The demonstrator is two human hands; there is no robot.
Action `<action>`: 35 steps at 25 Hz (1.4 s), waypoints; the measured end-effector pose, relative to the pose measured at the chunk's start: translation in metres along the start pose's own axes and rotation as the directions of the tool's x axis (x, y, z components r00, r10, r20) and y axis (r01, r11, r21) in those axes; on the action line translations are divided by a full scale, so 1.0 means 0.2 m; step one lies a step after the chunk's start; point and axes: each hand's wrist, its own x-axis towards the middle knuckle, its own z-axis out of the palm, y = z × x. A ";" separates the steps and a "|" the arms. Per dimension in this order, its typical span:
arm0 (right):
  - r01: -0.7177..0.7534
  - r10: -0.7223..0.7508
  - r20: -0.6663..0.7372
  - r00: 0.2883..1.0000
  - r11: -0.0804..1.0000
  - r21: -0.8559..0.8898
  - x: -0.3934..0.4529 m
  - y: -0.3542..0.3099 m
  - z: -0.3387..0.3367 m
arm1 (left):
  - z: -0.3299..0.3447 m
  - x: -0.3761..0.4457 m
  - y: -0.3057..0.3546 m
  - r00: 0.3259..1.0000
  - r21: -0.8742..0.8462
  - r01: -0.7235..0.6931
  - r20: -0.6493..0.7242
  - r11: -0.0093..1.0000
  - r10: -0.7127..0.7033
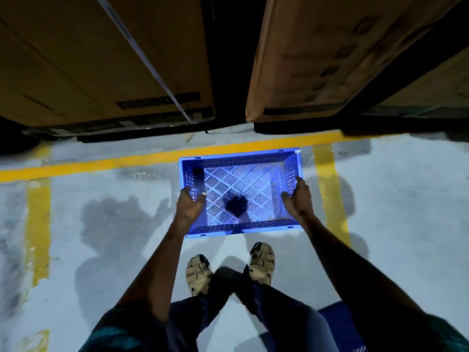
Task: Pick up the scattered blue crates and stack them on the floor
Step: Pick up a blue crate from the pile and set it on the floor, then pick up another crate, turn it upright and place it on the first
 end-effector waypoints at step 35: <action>-0.134 0.951 -0.164 0.262 0.205 0.970 -3.56 0.75 -0.38 | 0.20 -2.71 0.12 0.312 0.175 -0.852 0.927 0.493 0.210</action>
